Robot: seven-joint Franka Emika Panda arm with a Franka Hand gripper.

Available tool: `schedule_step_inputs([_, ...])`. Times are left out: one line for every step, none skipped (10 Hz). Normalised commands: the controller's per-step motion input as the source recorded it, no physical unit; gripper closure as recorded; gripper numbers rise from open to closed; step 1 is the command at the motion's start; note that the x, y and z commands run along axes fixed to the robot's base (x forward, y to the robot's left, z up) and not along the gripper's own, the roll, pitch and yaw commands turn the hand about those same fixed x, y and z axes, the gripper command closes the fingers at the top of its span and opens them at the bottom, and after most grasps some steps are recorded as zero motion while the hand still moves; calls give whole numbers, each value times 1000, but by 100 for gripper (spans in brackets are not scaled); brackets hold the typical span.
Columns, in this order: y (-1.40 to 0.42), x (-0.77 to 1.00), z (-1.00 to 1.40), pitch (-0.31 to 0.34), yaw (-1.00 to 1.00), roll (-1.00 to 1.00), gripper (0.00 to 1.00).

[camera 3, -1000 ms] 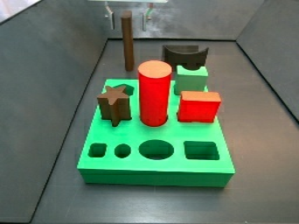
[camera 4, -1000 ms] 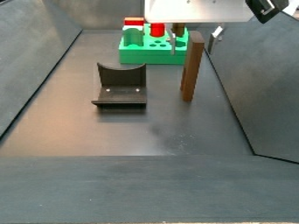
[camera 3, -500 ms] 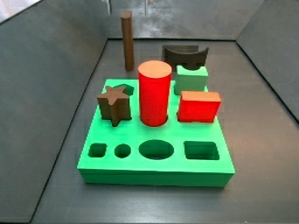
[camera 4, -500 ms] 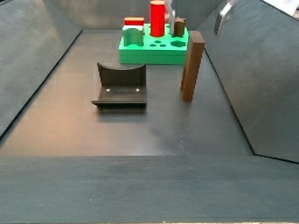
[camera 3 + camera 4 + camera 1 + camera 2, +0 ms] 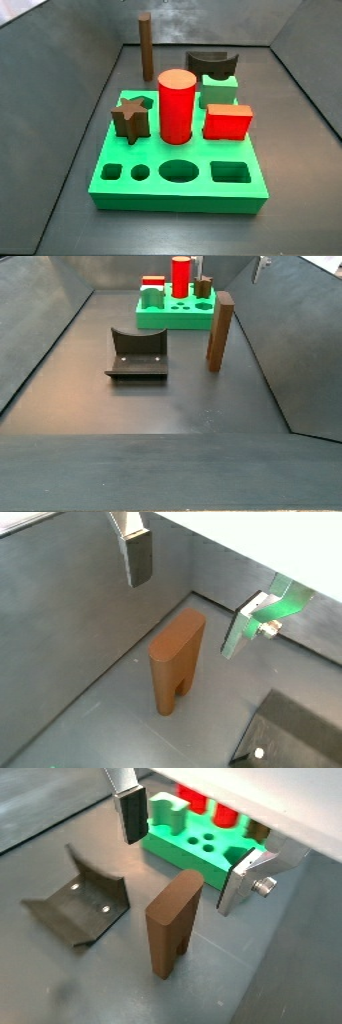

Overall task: Pick up the square-circle object. Move up. Rotate the square-circle object. Move to above the board. Insert the square-circle object.
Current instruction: Rotate the square-circle object.

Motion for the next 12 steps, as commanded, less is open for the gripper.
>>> schedule_step_inputs([50, 32, -39, 10, -1000, 7, 0])
schedule_step_inputs([39, 34, -34, 10, -1000, 7, 0])
schedule_step_inputs([35, 36, -30, 10, -1000, 8, 0])
schedule_step_inputs([33, 37, -27, 10, -1000, 8, 0])
schedule_step_inputs([31, 37, -26, 11, -1000, 9, 0])
schedule_step_inputs([29, 38, -24, 12, -1000, 9, 0])
schedule_step_inputs([28, 38, -24, 12, -1000, 10, 0])
schedule_step_inputs([28, 38, -23, 13, -1000, 11, 0])
schedule_step_inputs([27, 39, -23, 14, -1000, 12, 0])
schedule_step_inputs([27, 39, -22, 15, -1000, 13, 0])
schedule_step_inputs([27, 39, -22, 16, -1000, 13, 0])
schedule_step_inputs([27, 39, -22, 18, -1000, 15, 0])
